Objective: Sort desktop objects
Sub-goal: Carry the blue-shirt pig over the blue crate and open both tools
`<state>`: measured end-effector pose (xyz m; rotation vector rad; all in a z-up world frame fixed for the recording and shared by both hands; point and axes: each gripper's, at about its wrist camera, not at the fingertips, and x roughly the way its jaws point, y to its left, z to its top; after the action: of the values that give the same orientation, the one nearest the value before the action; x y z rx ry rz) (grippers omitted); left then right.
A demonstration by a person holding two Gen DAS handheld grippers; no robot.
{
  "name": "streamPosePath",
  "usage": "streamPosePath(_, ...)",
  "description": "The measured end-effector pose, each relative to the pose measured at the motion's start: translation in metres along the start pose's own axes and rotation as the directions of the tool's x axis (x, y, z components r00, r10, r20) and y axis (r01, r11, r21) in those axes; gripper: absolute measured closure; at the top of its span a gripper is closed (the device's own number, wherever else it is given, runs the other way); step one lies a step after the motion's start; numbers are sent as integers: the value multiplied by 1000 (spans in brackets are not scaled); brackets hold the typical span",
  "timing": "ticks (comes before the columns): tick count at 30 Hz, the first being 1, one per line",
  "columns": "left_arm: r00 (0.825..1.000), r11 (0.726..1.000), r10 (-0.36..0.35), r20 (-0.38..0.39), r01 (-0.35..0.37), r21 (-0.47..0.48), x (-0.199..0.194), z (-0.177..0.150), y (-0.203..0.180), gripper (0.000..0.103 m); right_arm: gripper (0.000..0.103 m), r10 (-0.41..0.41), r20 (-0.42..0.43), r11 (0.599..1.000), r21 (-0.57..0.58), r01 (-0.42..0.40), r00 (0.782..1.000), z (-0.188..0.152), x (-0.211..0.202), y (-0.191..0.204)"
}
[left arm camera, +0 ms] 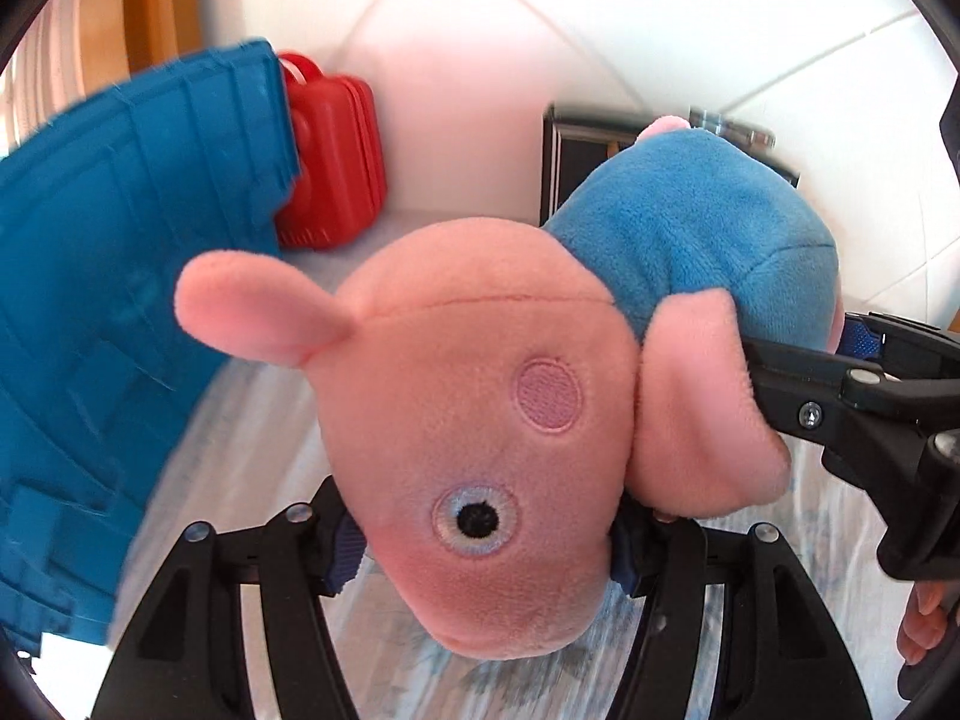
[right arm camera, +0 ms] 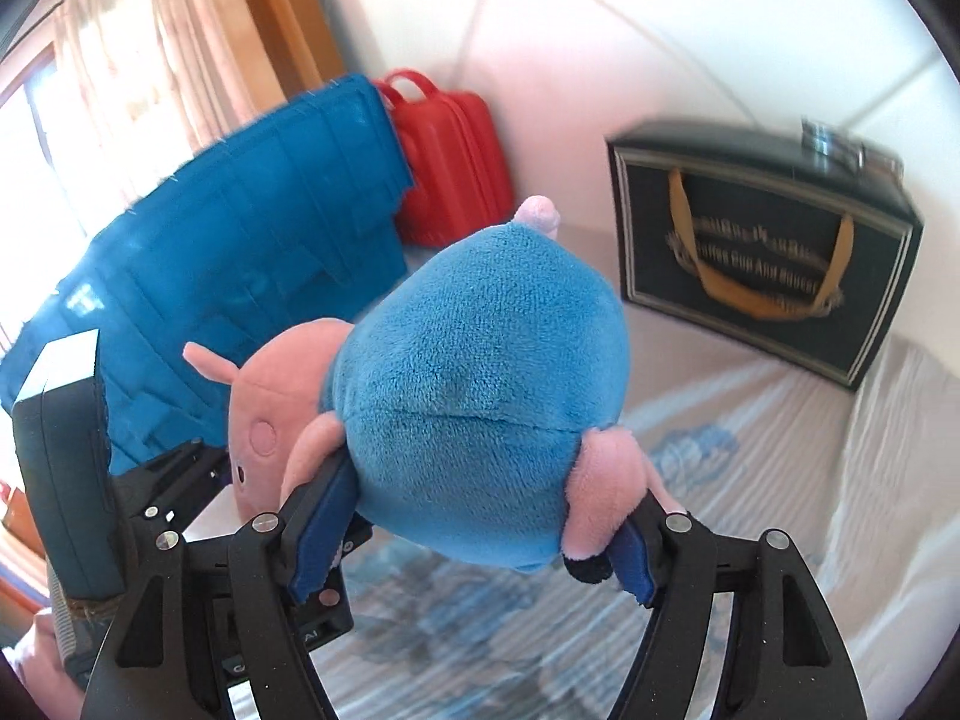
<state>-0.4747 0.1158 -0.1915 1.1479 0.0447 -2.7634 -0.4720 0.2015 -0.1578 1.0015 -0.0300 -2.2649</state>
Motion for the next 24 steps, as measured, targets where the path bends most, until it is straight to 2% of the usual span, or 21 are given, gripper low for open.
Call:
streamPosePath(13, 987, 999, 46, 155, -42, -29, -131, 28, 55, 41, 29, 21, 130, 994, -109, -6, 991, 46, -82, 110)
streamPosePath(18, 972, 997, 82, 221, -77, -31, -172, 39, 87, 41, 29, 50, 173, 988, -152, -23, 984, 67, -100, 155)
streamPosePath(24, 953, 993, 117, 280, -110, -42, -213, 60, 144, 41, 29, 71, 222, 980, -196, -27, 972, 98, -104, 217)
